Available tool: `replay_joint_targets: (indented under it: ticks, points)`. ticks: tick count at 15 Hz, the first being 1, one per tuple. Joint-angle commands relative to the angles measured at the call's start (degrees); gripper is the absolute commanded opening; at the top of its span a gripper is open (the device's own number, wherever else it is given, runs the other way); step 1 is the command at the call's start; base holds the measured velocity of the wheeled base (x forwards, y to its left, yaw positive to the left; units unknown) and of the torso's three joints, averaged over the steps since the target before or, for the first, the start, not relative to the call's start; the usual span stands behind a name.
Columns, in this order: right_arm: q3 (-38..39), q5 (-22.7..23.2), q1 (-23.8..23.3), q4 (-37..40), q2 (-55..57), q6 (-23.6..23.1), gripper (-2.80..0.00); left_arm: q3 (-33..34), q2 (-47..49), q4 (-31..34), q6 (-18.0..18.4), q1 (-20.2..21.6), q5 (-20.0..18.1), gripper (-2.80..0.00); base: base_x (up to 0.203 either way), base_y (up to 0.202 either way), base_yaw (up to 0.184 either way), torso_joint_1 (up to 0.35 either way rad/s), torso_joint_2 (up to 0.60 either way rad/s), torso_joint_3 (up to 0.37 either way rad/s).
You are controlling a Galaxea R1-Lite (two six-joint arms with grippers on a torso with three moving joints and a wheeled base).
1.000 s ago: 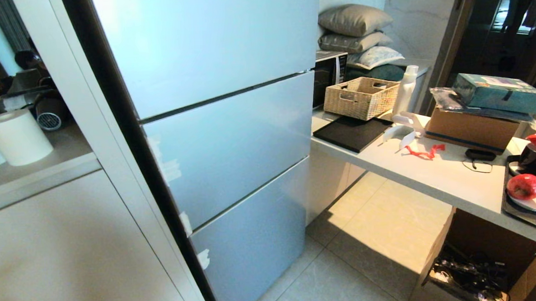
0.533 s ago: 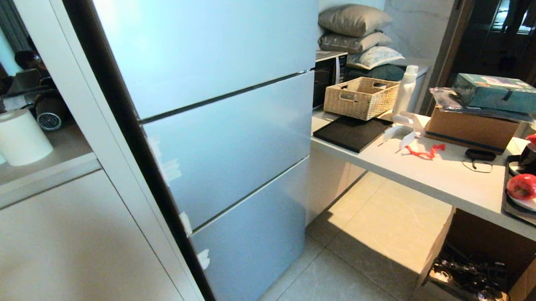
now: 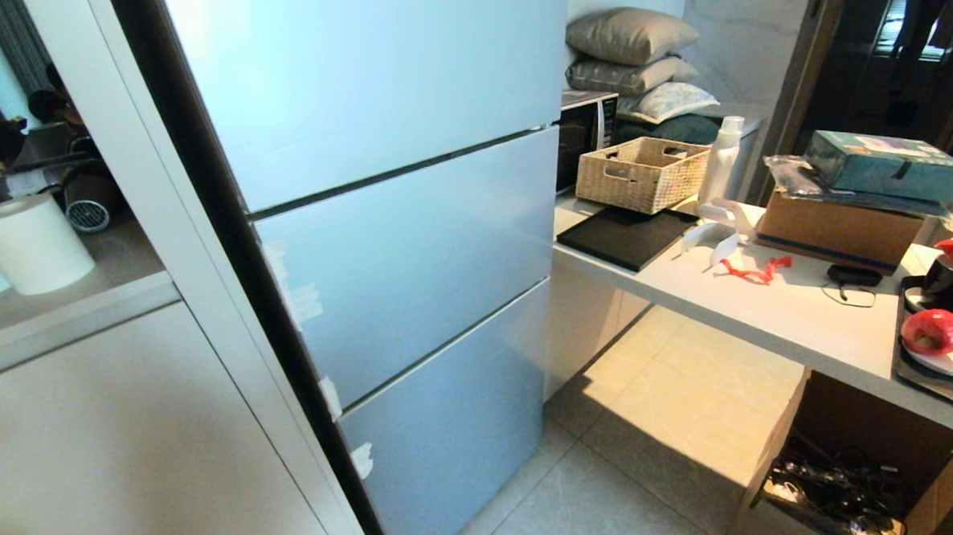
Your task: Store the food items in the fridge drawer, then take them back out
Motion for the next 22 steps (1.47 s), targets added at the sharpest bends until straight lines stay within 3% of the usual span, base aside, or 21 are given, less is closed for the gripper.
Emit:
replay_joint_targets:
  ticks: [1, 4, 7, 10, 14, 16, 22]
  points:
    - [0.00, -0.01, 0.01, 0.00, 0.03, 0.00, -2.80, -3.40, 13.02, -1.06, -5.94, -1.08, -1.74, -2.80, 0.000, 0.000, 0.000, 0.000, 0.00, 0.000]
    - [0.00, -0.01, 0.01, 0.00, 0.07, 0.00, -2.80, -5.91, 29.51, -7.56, -16.47, -1.79, -5.19, -2.80, 0.000, 0.000, 0.000, 0.000, 0.00, 0.000]
    - [0.00, -0.01, 0.01, 0.00, 0.00, 0.00, -2.80, -7.03, 48.46, -21.80, -23.06, -1.94, -5.70, -2.80, 0.000, 0.000, 0.000, 0.000, 0.00, 0.000]
    - [0.00, -0.01, 0.01, -0.08, 0.09, 0.00, -2.80, -9.73, 68.86, -38.31, -29.47, -2.00, -1.45, -2.80, 0.000, 0.000, 0.000, 0.000, 0.00, 0.000]
    - [0.00, -0.01, 0.01, 0.00, 0.00, 0.00, -2.80, -15.76, 87.98, -57.73, -36.17, -2.13, 9.39, -2.80, 0.000, 0.000, 0.000, 0.000, 0.00, 0.000]
    - [0.00, 0.07, 0.01, 0.00, 0.09, 0.00, -2.80, -20.46, 91.54, -62.08, -38.86, -2.58, 15.77, -2.80, 0.000, 0.000, 0.000, 0.000, 0.00, 0.000]
    - [0.00, -0.01, 0.01, 0.00, 0.09, 0.00, -2.80, -28.23, 96.55, -62.54, -41.03, -4.27, 18.45, -2.80, 0.000, 0.000, 0.000, 0.000, 0.00, 0.000]
